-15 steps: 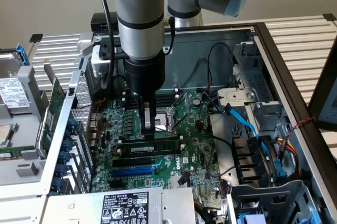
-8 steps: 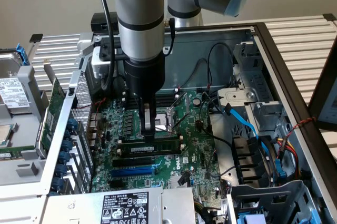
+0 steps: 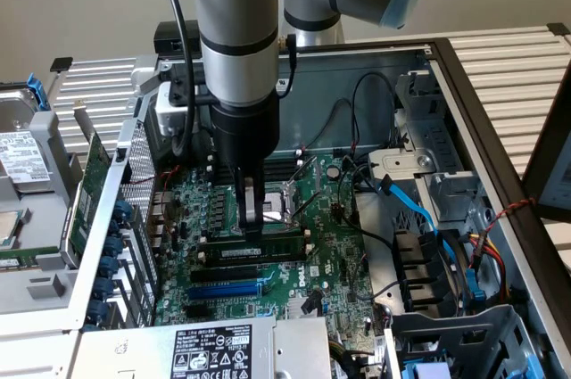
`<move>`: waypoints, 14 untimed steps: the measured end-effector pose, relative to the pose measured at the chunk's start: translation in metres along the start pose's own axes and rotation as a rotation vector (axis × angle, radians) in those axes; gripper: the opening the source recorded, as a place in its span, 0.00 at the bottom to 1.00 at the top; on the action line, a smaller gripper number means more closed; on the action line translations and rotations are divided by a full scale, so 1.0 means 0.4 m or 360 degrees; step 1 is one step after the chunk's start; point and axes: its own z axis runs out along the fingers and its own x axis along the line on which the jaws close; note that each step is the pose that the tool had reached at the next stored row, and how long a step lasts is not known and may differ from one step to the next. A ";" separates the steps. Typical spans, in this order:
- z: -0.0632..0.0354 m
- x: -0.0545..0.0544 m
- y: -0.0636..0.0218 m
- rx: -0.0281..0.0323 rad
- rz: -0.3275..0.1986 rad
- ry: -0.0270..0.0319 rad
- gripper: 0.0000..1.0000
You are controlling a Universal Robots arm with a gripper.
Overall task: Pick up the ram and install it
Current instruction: 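Press down the ram until it locks into place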
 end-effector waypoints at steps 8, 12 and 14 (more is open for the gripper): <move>0.008 -0.003 0.000 0.00000 0.0000 0.00001 0.11; 0.010 -0.003 0.000 -0.00003 0.0000 0.00004 0.11; 0.010 -0.003 0.000 0.00000 0.0000 0.00000 0.11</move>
